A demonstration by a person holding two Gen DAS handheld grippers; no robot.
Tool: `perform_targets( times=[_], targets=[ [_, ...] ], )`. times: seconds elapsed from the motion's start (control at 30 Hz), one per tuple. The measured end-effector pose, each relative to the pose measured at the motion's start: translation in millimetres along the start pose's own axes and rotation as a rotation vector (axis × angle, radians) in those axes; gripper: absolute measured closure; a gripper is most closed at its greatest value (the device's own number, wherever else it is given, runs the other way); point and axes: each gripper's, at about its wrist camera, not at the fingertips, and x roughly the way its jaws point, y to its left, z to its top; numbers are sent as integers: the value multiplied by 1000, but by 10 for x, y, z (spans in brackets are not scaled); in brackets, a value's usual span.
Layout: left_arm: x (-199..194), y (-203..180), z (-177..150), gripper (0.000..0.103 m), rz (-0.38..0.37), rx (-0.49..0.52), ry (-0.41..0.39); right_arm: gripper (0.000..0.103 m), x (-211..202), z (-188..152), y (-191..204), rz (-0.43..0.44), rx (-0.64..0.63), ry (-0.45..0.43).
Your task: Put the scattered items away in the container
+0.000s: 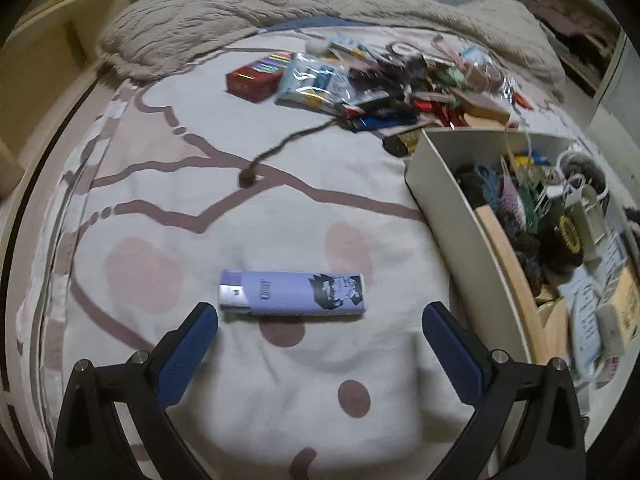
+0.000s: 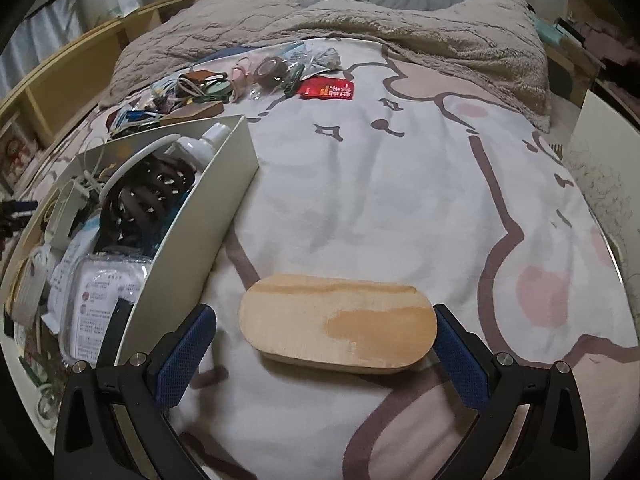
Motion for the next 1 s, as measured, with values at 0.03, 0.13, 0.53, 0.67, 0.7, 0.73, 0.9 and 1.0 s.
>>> perform_targets(
  times=[0.03,0.13,0.53,0.67,0.7,0.73,0.9,1.0],
  targets=[
    [17,0,-8,0,1,0,1,0,11,0,-12,6,9,1],
    [89,36,8,0,19,7,5,0,22,-2,-52,0,30,-1],
    [220,81,20,0,50,71,-20,0,19,2,-126,-29,9,-15],
    [232,113,46,0,24,100,-15,0,-9,-4,-180,-82,0,-19],
    [233,112,50,0,23,116,-15,0,-4,-9,-187,-80,3,-17],
    [234,108,56,0,25,139,-16,0,8,-17,-187,-79,5,-14],
    [248,108,59,0,9,191,-29,0,115,-72,-135,-126,-25,7],
    [266,149,50,0,-17,179,-36,0,133,-68,-171,-113,-11,9]
  ],
)
